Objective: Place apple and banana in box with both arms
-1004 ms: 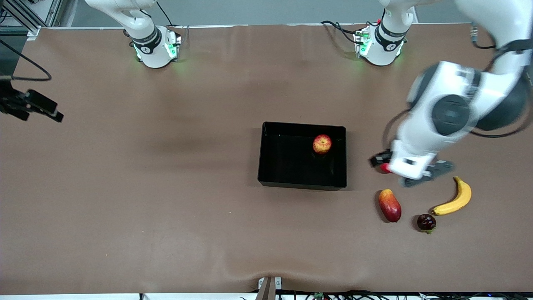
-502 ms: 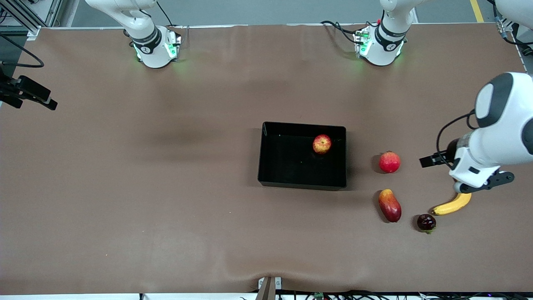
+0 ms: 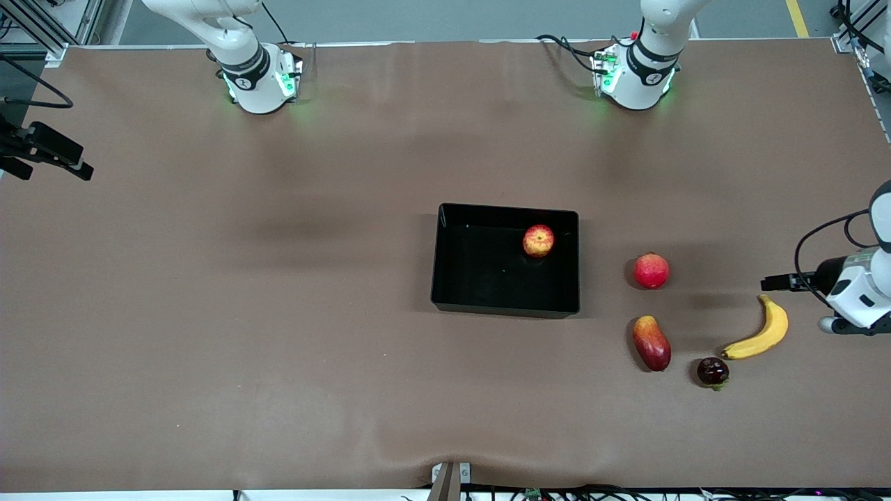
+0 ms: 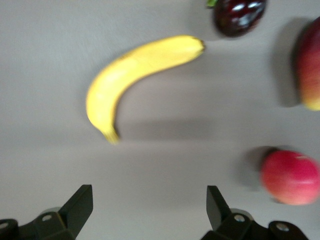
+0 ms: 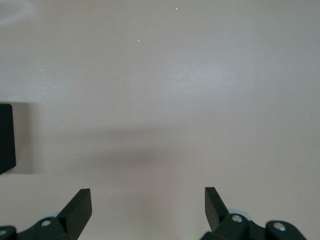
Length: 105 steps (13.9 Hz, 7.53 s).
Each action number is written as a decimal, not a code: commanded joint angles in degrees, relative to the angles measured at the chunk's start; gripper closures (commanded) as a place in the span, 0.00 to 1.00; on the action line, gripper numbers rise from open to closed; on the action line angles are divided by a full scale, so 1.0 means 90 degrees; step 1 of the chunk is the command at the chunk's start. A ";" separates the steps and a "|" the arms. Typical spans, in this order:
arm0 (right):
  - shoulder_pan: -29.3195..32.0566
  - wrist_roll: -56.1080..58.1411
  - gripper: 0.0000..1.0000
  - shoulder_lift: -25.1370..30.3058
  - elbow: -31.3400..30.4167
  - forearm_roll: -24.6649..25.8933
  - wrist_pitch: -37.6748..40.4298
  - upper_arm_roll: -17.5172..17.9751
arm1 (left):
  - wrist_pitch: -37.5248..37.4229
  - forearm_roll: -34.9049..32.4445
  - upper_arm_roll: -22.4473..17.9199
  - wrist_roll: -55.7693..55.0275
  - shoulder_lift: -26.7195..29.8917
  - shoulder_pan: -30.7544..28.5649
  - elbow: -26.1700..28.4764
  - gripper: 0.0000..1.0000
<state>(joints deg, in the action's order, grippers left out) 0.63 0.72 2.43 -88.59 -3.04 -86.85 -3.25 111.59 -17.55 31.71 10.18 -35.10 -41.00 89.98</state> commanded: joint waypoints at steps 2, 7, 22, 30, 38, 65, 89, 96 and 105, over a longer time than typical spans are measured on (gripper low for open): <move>0.0076 0.0057 0.00 0.0082 -0.0157 0.0054 0.0118 0.0077 | 0.0773 -0.0384 0.0080 0.1794 -0.0366 -0.0376 0.0100 0.00; 0.0369 0.0125 0.00 0.0053 0.0204 0.0054 0.0332 0.0068 | 0.1545 -0.0960 0.0080 0.2795 -0.0737 -0.0318 0.0100 0.00; -0.0021 0.0106 0.00 -0.0210 0.0244 0.0123 0.0656 0.0107 | 0.2845 -0.1732 0.0041 0.3625 -0.1509 -0.0025 0.0032 0.78; -0.0080 0.0086 0.00 -0.0318 0.0244 0.0414 0.0617 0.0097 | 0.2173 -0.1713 0.0138 0.4328 -0.0994 -0.0103 0.0071 1.00; -0.0041 0.0047 0.00 -0.0416 0.0244 0.0456 0.0295 0.0078 | -0.0638 -0.0766 0.1454 0.2372 0.0375 -0.0113 0.0090 1.00; -0.0002 0.0115 0.00 -0.0494 0.0263 -0.0033 0.0519 0.0107 | 0.0880 -0.1027 0.0822 -0.8817 -0.1118 0.5609 -0.0154 1.00; -0.0226 0.0057 0.00 -0.0553 0.0283 0.0493 0.0197 0.0097 | -0.1832 -0.0376 0.0627 -0.4092 0.1741 0.2789 -0.0749 0.00; -0.0187 0.0037 0.00 -0.0592 0.0293 0.0572 0.0119 0.0087 | -0.2514 0.0240 0.0190 -0.3310 0.2678 0.2738 -0.0867 0.00; -0.0246 0.0057 0.00 -0.0719 0.0302 0.0289 0.0167 0.0097 | -0.2799 0.1510 -0.3103 -0.2010 0.4299 0.4946 0.0294 0.00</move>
<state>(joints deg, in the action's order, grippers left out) -1.53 1.37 -3.83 -86.52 0.60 -85.66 -2.49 85.92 -4.85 5.77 -8.43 -1.29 1.57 87.39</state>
